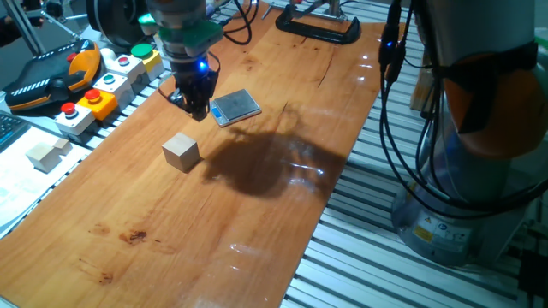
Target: Place the block on the scale
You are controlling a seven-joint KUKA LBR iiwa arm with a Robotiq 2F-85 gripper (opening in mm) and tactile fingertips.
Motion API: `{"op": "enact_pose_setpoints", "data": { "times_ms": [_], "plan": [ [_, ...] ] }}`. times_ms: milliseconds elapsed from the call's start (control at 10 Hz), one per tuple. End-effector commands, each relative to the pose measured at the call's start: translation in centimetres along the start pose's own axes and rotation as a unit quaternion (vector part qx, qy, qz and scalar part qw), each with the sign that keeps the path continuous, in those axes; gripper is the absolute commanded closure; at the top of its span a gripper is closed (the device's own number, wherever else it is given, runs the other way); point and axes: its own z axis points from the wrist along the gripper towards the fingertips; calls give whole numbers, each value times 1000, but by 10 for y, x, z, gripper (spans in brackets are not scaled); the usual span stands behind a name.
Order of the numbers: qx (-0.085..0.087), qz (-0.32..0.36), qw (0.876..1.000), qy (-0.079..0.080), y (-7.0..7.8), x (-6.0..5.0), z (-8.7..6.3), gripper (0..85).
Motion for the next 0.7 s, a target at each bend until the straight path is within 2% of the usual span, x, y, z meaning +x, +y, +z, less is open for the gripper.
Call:
{"op": "enact_pose_setpoints", "data": {
  "times_ms": [0,200,600],
  "plan": [
    [1,1,1000,2,4,2,3,843],
    [-5,0,1000,6,5,0,9,843],
    [1,-8,1000,6,10,-3,12,843]
  ]
}}
